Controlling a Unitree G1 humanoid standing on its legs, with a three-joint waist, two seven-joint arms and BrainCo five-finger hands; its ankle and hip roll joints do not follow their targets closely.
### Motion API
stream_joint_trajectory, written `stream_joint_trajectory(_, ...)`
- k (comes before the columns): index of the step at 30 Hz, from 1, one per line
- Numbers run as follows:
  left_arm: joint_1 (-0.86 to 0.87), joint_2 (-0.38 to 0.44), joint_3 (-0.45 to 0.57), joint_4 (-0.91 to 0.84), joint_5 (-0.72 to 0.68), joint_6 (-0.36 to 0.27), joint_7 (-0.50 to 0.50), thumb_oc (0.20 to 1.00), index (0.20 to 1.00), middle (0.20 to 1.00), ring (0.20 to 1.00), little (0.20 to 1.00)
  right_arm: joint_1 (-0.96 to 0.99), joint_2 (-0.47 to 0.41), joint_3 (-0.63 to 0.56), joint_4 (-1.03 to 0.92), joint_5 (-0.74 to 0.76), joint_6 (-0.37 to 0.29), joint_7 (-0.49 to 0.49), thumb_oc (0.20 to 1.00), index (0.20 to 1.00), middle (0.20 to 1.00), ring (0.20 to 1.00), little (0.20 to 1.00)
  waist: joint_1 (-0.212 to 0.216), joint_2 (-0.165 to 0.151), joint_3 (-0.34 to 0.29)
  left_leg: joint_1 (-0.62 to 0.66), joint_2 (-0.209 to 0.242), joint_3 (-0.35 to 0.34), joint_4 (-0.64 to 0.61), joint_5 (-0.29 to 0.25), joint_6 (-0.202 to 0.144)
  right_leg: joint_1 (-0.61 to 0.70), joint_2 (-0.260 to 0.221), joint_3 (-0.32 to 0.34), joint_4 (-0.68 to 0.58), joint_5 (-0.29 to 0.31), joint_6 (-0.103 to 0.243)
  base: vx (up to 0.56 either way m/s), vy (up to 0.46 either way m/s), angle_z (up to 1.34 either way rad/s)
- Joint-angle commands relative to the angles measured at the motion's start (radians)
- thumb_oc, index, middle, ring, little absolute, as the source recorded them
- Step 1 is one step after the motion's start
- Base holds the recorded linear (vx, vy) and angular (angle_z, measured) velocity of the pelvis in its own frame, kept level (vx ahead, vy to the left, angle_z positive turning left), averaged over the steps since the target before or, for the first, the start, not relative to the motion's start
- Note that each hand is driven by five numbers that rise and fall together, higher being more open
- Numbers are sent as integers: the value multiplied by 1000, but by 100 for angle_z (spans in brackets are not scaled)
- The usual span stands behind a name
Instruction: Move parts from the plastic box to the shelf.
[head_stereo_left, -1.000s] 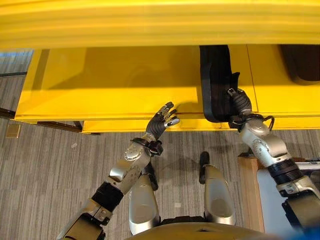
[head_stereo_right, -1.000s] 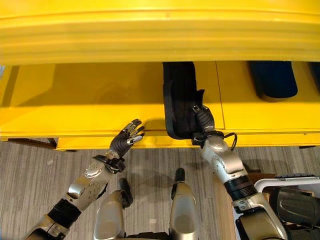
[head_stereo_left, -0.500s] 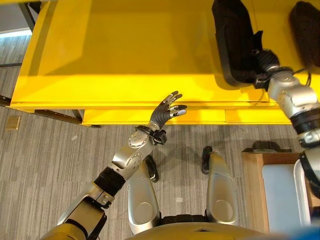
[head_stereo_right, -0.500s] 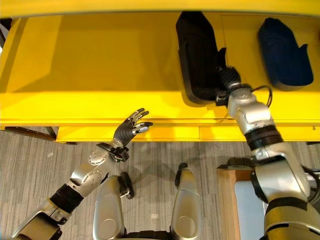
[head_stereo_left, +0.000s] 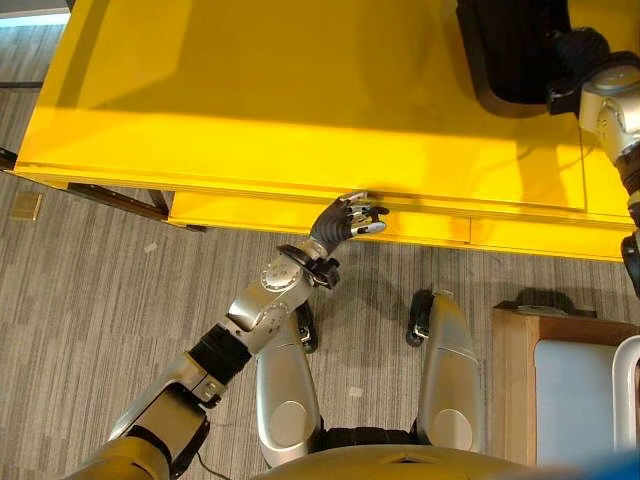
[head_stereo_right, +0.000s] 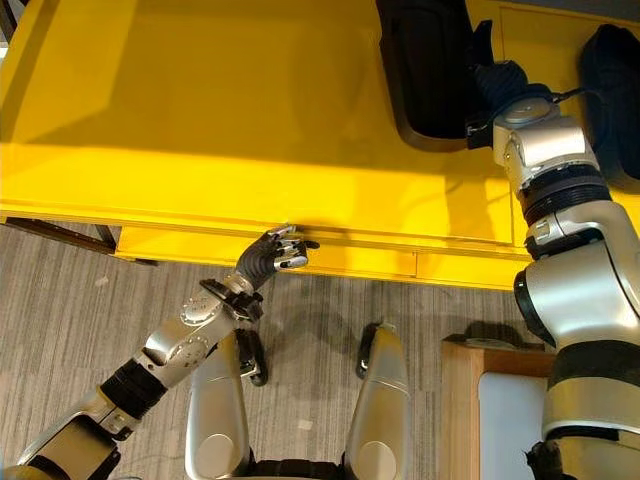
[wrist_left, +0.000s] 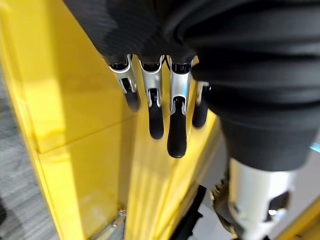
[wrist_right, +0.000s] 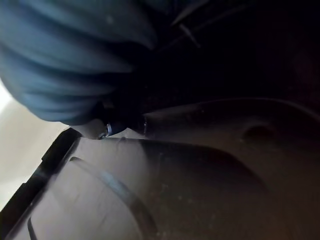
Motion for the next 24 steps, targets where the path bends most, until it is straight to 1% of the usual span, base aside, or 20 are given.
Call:
stream_joint_trajectory(1, 45, 10, -28, -21, -25, -15, 4, 1000, 1000, 1000, 1000, 1000, -110, -31, -4, 8, 2, -24, -53, 200, 200, 200, 200, 200, 18, -2, -9, 60, -60, 75, -23, -56, 99, 60, 31, -172, 121, -130, -98, 34, 7, 2)
stream_joint_trajectory(2, 54, 10, -26, -21, -34, -19, 7, 1000, 1000, 1000, 1000, 1000, -114, -18, -3, 35, 14, -10, -74, 200, 200, 200, 200, 200, 24, 1, -9, 61, -63, 73, -34, -50, 97, 60, 34, -168, 118, -131, -96, 30, 19, 3)
stream_joint_trajectory(6, 69, -1, -26, -22, -29, -28, 7, 1000, 1000, 1000, 1000, 1000, -83, 4, -23, 70, 69, 10, -124, 200, 200, 200, 200, 200, 27, 11, -9, 81, -69, 77, -79, -31, 93, 73, 38, -161, 105, -130, -93, 34, 48, 1)
stream_joint_trajectory(8, 71, -4, -25, -29, -39, -31, 13, 1000, 1000, 1000, 1000, 1000, -55, 15, -50, 67, 64, 16, -143, 200, 200, 200, 200, 200, 23, 15, -9, 93, -73, 79, -98, -25, 91, 80, 39, -156, 99, -132, -91, 31, 85, 0)
stream_joint_trajectory(10, 76, -14, -21, -31, -39, -32, 21, 1000, 1000, 1000, 1000, 1000, -24, 22, -64, 55, 50, 18, -134, 200, 200, 200, 200, 200, 17, 18, -9, 110, -75, 84, -119, -18, 90, 91, 42, -151, 89, -132, -89, 29, 90, 2)
stream_joint_trajectory(12, 81, -29, -20, -26, -40, -42, 31, 1000, 1000, 1000, 1000, 1000, 18, 34, -82, 36, 24, 5, -132, 200, 200, 200, 200, 200, 11, 21, -9, 122, -79, 88, -134, -14, 91, 97, 45, -145, 85, -134, -89, 19, 97, -2)
stream_joint_trajectory(14, 81, -35, -17, -24, -43, -46, 33, 1000, 1000, 1000, 1000, 1000, 37, 38, -86, 18, 29, 7, -132, 200, 200, 200, 200, 200, 7, 22, -9, 128, -80, 91, -143, -11, 90, 99, 46, -142, 82, -133, -87, 7, 67, -3)
stream_joint_trajectory(16, 82, -46, -8, -31, -43, -55, 43, 1000, 1000, 1000, 1000, 1000, 102, 49, -108, -58, 27, -3, -154, 200, 200, 200, 200, 200, -7, 22, -9, 137, -78, 97, -155, -7, 90, 105, 49, -136, 77, -134, -85, 21, 84, -7)
stream_joint_trajectory(19, 83, -55, -1, -44, -45, -59, 59, 1000, 1000, 1000, 1000, 1000, 157, 62, -129, -129, 11, 12, -162, 200, 200, 200, 200, 200, -18, 20, -9, 142, -77, 103, -162, -5, 91, 106, 53, -133, 74, -135, -86, 29, 64, -11)
stream_joint_trajectory(20, 81, -61, 3, -50, -43, -62, 62, 1000, 1000, 1000, 1000, 1000, 191, 74, -141, -165, 3, 3, -181, 200, 200, 200, 200, 200, -25, 21, -9, 139, -75, 107, -163, -4, 90, 102, 55, -128, 71, -134, -85, 1, 43, -10)
stream_joint_trajectory(23, 76, -68, 13, -65, -48, -64, 93, 1000, 1000, 1000, 1000, 1000, 249, 86, -165, -252, -7, 20, -215, 200, 200, 200, 200, 200, -40, 20, -9, 136, -74, 111, -172, -1, 90, 95, 60, -119, 68, -135, -84, -13, 49, -7)
stream_joint_trajectory(24, 75, -73, 18, -64, -45, -63, 95, 1000, 1000, 1000, 1000, 1000, 277, 88, -170, -283, -22, 13, -234, 200, 200, 200, 200, 200, -45, 20, -9, 140, -73, 116, -180, 2, 89, 96, 63, -116, 63, -134, -83, 1, 33, -5)
